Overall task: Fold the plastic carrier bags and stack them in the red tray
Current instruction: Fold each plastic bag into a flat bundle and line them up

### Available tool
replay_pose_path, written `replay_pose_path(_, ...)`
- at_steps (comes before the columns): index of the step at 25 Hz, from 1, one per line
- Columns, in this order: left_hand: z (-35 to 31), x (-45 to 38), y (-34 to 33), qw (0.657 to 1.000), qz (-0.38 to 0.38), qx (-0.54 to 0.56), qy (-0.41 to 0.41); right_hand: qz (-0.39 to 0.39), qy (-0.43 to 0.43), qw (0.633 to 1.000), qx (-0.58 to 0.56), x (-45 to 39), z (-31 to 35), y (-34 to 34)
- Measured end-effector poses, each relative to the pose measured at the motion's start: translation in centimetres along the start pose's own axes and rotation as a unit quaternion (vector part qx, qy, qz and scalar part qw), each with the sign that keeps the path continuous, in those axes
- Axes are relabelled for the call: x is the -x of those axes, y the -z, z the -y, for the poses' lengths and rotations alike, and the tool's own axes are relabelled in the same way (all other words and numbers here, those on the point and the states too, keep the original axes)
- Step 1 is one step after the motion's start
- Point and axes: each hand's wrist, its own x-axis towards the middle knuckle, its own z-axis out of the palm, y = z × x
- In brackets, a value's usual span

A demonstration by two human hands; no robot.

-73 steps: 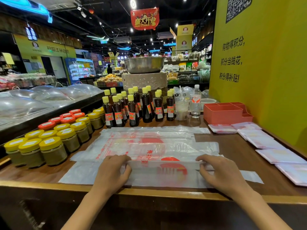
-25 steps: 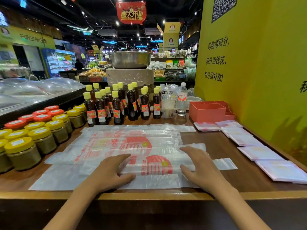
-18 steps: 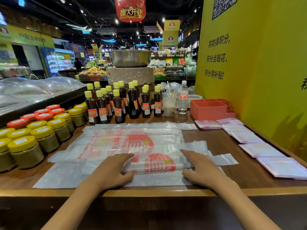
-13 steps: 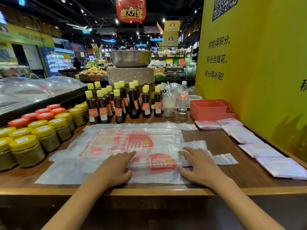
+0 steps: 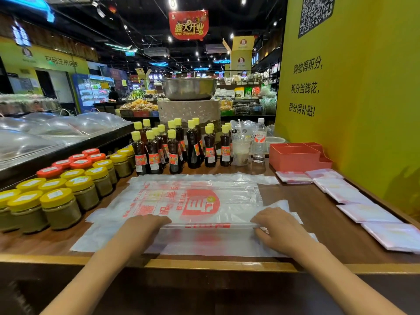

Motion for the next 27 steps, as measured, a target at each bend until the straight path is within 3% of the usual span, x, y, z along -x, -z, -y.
replay_pose_path(7,3.1,1.8,2.8,0.997,0.072,0.007,-0.002,0.118,-0.015,0.989,-0.087,-2.4,3.0,3.5)
replay_pose_path(15,1.5,-2.3,0.7,0.999,-0.043,0.010,0.017,0.090,-0.056,0.993,-0.052,-6.5,3.0,2.4)
replay_pose_path(21,-1.0,-2.8,-4.1,0.995,0.087,0.046,0.032,0.020,0.038,0.997,-0.064,-7.2,11.1,-2.9)
replay_pose_path(27,-0.5,-3.5,-4.9,0.985,0.160,0.045,0.037,0.088,0.022,0.993,-0.078,-7.8,12.7,-6.3)
